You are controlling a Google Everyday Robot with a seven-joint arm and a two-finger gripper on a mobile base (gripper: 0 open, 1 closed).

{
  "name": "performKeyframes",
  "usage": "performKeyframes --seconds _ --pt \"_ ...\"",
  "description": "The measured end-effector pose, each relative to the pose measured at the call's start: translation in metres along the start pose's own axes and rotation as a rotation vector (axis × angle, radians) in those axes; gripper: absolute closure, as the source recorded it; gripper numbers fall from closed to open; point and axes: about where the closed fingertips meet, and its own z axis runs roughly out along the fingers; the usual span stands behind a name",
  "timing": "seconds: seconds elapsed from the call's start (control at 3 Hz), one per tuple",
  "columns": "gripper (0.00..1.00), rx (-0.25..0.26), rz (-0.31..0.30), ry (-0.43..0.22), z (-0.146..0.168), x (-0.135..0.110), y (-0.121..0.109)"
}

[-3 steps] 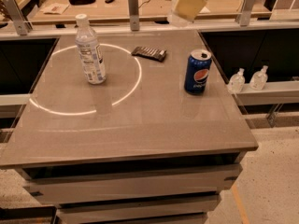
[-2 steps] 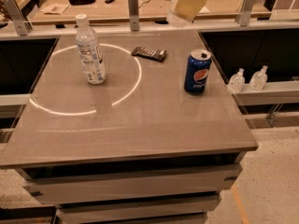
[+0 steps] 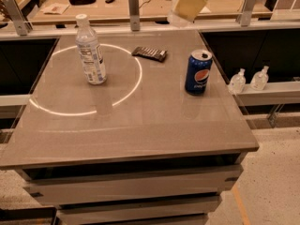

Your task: Move blue plastic bottle near pepsi can

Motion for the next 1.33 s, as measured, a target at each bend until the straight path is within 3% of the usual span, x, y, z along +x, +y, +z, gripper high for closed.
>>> performKeyframes --seconds 0.67,1.33 --pt "0.00 0.000 0.000 0.000 0.000 0.000 0.000" --pt "0.00 -0.066 0.038 -0.057 0.082 -0.020 -0.011"
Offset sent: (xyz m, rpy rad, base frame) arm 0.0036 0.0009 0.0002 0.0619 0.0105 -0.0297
